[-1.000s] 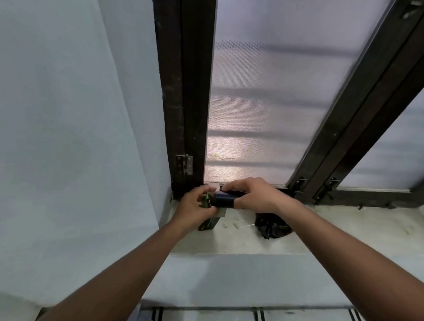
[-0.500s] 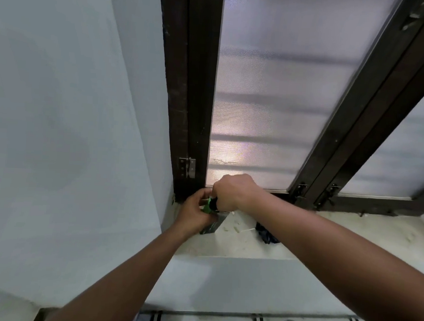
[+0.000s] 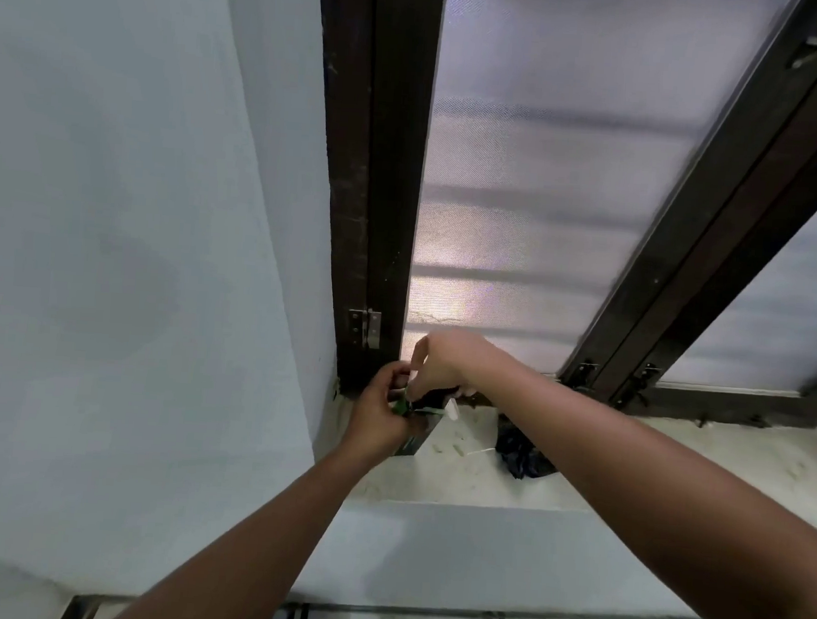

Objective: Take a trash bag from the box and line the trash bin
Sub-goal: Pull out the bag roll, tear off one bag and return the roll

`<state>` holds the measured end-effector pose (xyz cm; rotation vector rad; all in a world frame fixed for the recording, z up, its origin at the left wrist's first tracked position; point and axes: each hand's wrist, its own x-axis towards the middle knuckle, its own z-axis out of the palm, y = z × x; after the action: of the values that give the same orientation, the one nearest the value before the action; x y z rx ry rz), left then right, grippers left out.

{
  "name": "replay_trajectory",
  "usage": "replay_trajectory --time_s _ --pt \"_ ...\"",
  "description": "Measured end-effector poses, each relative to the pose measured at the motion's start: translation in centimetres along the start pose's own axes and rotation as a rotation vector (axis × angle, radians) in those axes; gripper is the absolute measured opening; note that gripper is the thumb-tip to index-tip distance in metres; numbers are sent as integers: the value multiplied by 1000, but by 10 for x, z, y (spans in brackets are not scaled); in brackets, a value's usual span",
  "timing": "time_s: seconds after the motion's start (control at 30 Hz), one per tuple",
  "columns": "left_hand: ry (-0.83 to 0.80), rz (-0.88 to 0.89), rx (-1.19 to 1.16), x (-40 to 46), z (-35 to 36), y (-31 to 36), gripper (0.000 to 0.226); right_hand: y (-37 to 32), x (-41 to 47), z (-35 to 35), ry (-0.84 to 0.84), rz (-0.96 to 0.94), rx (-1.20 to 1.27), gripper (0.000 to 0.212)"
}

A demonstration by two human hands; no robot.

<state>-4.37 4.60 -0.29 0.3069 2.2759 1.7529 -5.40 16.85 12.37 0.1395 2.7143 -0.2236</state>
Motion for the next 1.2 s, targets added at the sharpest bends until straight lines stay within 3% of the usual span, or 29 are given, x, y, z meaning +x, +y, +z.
replay_trajectory --time_s 0.13,0.3,0.4,0.5,0.6,0.67,0.77,0.87,0.97,1.2 --pt "-28 1 -47 2 -3 -6 64 14 5 -4 75 26 99 23" --pt "32 3 -41 6 -8 -14 32 27 13 11 91 13 241 20" --pt "72 16 -40 5 -9 -19 17 43 22 25 231 47 406 23" --pt "100 49 -12 4 -8 -21 11 57 23 46 66 25 492 33" --pt "93 37 43 3 -8 -20 13 67 22 66 -145 75 867 29" --pt "58 12 69 2 -10 -18 13 71 23 71 -146 91 1122 16" --pt "18 -8 91 -1 -11 -14 14 74 23 66 -90 24 1250 8" --pt "14 19 123 -2 -11 -13 19 69 19 55 -168 -45 1356 13" --pt "54 65 196 -3 -13 -10 24 59 17 50 -151 -73 1328 13" --pt "58 39 257 -6 -21 0 34 31 30 59 183 -3 760 8"
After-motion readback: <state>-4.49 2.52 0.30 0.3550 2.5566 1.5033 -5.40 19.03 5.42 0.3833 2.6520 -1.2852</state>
